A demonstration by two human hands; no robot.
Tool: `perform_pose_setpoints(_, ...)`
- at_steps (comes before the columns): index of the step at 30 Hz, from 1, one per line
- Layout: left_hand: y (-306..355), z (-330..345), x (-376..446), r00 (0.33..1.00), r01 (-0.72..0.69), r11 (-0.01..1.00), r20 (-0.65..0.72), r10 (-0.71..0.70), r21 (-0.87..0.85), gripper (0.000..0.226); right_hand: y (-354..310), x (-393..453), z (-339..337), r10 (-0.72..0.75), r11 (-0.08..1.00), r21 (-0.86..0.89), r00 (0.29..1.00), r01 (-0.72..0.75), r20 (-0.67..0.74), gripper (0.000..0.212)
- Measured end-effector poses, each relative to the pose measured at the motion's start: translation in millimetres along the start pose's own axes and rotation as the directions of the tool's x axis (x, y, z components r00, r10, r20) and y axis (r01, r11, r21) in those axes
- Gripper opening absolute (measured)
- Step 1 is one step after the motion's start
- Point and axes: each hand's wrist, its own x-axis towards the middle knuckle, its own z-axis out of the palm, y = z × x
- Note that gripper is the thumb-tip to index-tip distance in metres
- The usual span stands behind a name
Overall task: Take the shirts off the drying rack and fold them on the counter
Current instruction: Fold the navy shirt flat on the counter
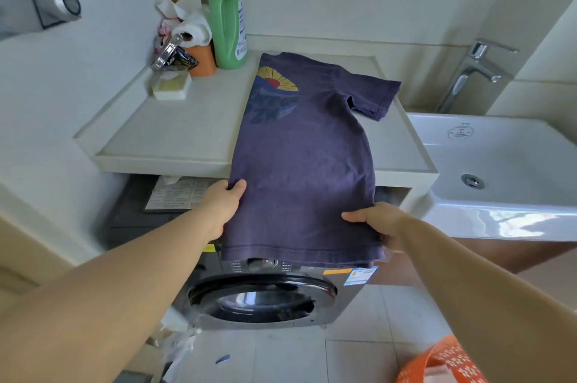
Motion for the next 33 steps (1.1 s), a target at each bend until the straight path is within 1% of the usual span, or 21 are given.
perform_pose_setpoints(1, -2.8, -3.9, -2.7, 0.997, 0.029, 0.999, 0.068, -0.031, 0.029, 0.031, 5.0, -1.3, 0.2, 0.026, 1.0, -0.01, 1.0, -0.026, -0.003, 0.035)
perform_pose_setpoints(3, -9.0, -11.3, -9.0, 0.982, 0.04, 0.992, 0.181, -0.061, 0.119, 0.022, 12.4, -4.6, 1.7, 0.009, 0.999, 0.034, 1.0, -0.009, -0.006, 0.036)
perform_pose_setpoints(4, -12.2, -15.2, -10.1, 0.982, 0.011, 0.986, 0.184, -0.041, 0.165, 0.019, 15.0, -6.2, 4.6, -0.025, 0.998, 0.058, 0.999, 0.026, -0.023, 0.034)
perform_pose_setpoints(5, -15.1, -17.1, -9.4, 0.989, -0.042, 0.972, 0.147, 0.008, 0.23, 0.019, 16.7, -7.2, 7.4, -0.085, 0.996, 0.029, 0.994, 0.087, -0.062, 0.031)
perform_pose_setpoints(7, -20.7, -18.7, -7.6, 0.989, -0.145, 0.899, 0.063, 0.13, 0.413, 0.023, 19.8, -9.7, 15.3, -0.248, 0.952, -0.227, 0.954, 0.208, -0.167, 0.031)
perform_pose_setpoints(8, -22.9, -18.7, -8.4, 0.982, -0.181, 0.849, 0.038, 0.187, 0.496, 0.026, 21.7, -11.1, 19.1, -0.316, 0.897, -0.384, 0.924, 0.217, -0.216, 0.033)
perform_pose_setpoints(9, -26.3, -18.8, -9.6, 0.972, -0.209, 0.797, 0.033, 0.231, 0.567, 0.028, 23.5, -13.5, 22.3, -0.352, 0.841, -0.507, 0.902, 0.188, -0.249, 0.036)
perform_pose_setpoints(10, -31.5, -20.0, -10.8, 0.963, -0.239, 0.741, 0.053, 0.266, 0.628, 0.03, 25.7, -16.1, 25.6, -0.361, 0.798, -0.584, 0.894, 0.148, -0.266, 0.038)
perform_pose_setpoints(12, -41.6, -22.7, -12.1, 0.955, -0.265, 0.655, 0.1, 0.278, 0.708, 0.032, 30.7, -18.4, 27.1, -0.307, 0.73, -0.682, 0.914, 0.049, -0.263, 0.043)
perform_pose_setpoints(14, -46.4, -29.2, -11.8, 0.972, -0.199, 0.59, 0.082, 0.218, 0.783, 0.036, 33.4, -17.9, 24.7, -0.174, 0.674, -0.737, 0.958, -0.054, -0.229, 0.043)
perform_pose_setpoints(15, -45.7, -33.3, -12.1, 0.982, -0.15, 0.54, 0.063, 0.175, 0.828, 0.039, 32.5, -19.6, 22.2, -0.099, 0.646, -0.755, 0.968, -0.115, -0.232, 0.039)
perform_pose_setpoints(16, -42.0, -37.3, -12.6, 0.987, -0.118, 0.493, 0.048, 0.152, 0.862, 0.042, 28.4, -22.6, 19.3, -0.065, 0.631, -0.758, 0.964, -0.161, -0.259, 0.032)
perform_pose_setpoints(17, -33.8, -40.5, -12.6, 0.985, -0.109, 0.468, 0.032, 0.168, 0.877, 0.043, 20.8, -24.4, 15.2, -0.088, 0.643, -0.743, 0.946, -0.184, -0.311, 0.027)
perform_pose_setpoints(18, -25.0, -41.9, -12.5, 0.975, -0.12, 0.476, 0.014, 0.221, 0.871, 0.04, 12.9, -25.8, 12.0, -0.154, 0.687, -0.706, 0.916, -0.171, -0.371, 0.026)
perform_pose_setpoints(20, 2.4, -39.6, -11.4, 0.93, -0.203, 0.523, -0.003, 0.367, 0.828, 0.03, -13.7, -30.1, 8.5, -0.322, 0.76, -0.649, 0.839, -0.048, -0.439, 0.024)
perform_pose_setpoints(22, 32.0, -29.9, -7.5, 0.871, -0.324, 0.509, 0.041, 0.49, 0.798, 0.027, -43.3, -31.5, 10.5, -0.445, 0.77, -0.631, 0.792, 0.1, -0.418, 0.017)
perform_pose_setpoints(24, 58.4, -16.6, -2.1, 0.832, -0.408, 0.44, 0.128, 0.54, 0.8, 0.032, -70.4, -28.6, 15.5, -0.53, 0.725, -0.657, 0.778, 0.209, -0.337, 0.025)
perform_pose_setpoints(27, 90.8, 5.3, 18.4, 0.841, -0.44, 0.398, 0.215, 0.497, 0.805, 0.04, -104.7, -10.6, 12.5, -0.59, 0.688, -0.652, 0.768, 0.318, -0.249, 0.041)
perform_pose_setpoints(29, 107.8, 19.2, 35.6, 0.861, -0.43, 0.385, 0.243, 0.447, 0.817, 0.044, -122.6, 5.9, 6.1, -0.599, 0.676, -0.653, 0.772, 0.343, -0.214, 0.045)
perform_pose_setpoints(31, 125.7, 35.4, 59.0, 0.881, -0.402, 0.362, 0.249, 0.402, 0.841, 0.047, -141.0, 29.1, -7.1, -0.625, 0.65, -0.683, 0.746, 0.333, -0.23, 0.048)
perform_pose_setpoints(33, 142.3, 54.2, 84.0, 0.901, -0.38, 0.36, 0.254, 0.351, 0.852, 0.05, -158.3, 56.8, -26.1, -0.624, 0.669, -0.687, 0.717, 0.284, -0.311, 0.053)
